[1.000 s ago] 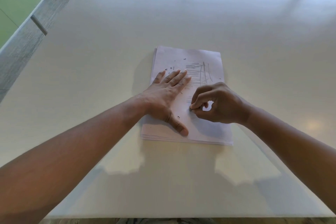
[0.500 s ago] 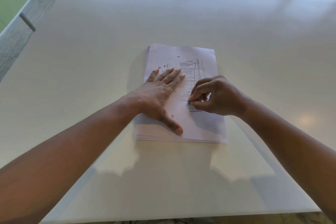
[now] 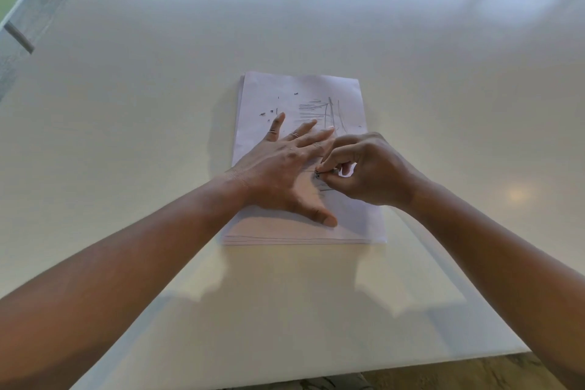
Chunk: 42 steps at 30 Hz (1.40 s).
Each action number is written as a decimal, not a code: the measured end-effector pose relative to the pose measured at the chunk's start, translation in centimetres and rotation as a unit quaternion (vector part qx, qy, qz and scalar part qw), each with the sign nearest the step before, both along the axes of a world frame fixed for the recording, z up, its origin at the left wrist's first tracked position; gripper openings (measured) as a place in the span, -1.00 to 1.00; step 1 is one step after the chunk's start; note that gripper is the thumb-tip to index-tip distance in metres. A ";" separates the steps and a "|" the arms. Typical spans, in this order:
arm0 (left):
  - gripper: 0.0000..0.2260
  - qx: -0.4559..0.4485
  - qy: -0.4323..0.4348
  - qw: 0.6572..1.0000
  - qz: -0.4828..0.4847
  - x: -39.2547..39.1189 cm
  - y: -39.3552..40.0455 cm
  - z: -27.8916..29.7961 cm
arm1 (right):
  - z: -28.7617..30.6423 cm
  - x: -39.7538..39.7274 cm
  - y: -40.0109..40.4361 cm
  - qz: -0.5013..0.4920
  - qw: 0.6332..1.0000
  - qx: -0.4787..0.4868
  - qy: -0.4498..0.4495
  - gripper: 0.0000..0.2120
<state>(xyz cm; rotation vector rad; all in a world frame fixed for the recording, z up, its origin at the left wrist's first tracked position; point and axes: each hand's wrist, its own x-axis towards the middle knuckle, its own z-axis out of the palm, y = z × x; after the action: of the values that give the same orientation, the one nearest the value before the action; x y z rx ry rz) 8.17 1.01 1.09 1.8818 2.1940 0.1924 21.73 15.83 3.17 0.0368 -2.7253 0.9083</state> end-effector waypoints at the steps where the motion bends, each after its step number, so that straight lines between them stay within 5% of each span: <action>1: 0.24 -0.002 0.005 1.000 0.002 0.0 0.0 -0.1 | -0.1 0.1 -0.1 -0.004 1.000 0.002 0.007 -0.95; 9: 0.40 -0.037 -0.006 0.999 0.013 0.1 0.1 0.1 | 0.0 1.9 -1.0 0.082 0.996 -0.001 -0.021 -0.95; 14: 0.41 -0.041 -0.009 0.999 0.005 0.0 0.1 0.1 | 0.1 1.2 0.1 0.031 0.999 0.012 0.012 -0.93; 19: 0.41 -0.036 0.002 0.999 0.008 0.1 0.2 0.0 | -0.1 1.3 -1.4 0.095 0.995 0.010 -0.007 -0.95; 42: 0.40 -0.039 -0.006 0.999 0.010 0.2 0.1 0.2 | 0.4 0.4 -0.6 0.076 0.997 0.012 -0.011 -0.96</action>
<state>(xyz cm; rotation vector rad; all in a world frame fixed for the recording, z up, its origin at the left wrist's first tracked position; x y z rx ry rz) 8.35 1.13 1.32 1.8146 2.1799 0.1198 22.08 15.24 3.53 0.2415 -2.7849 0.9216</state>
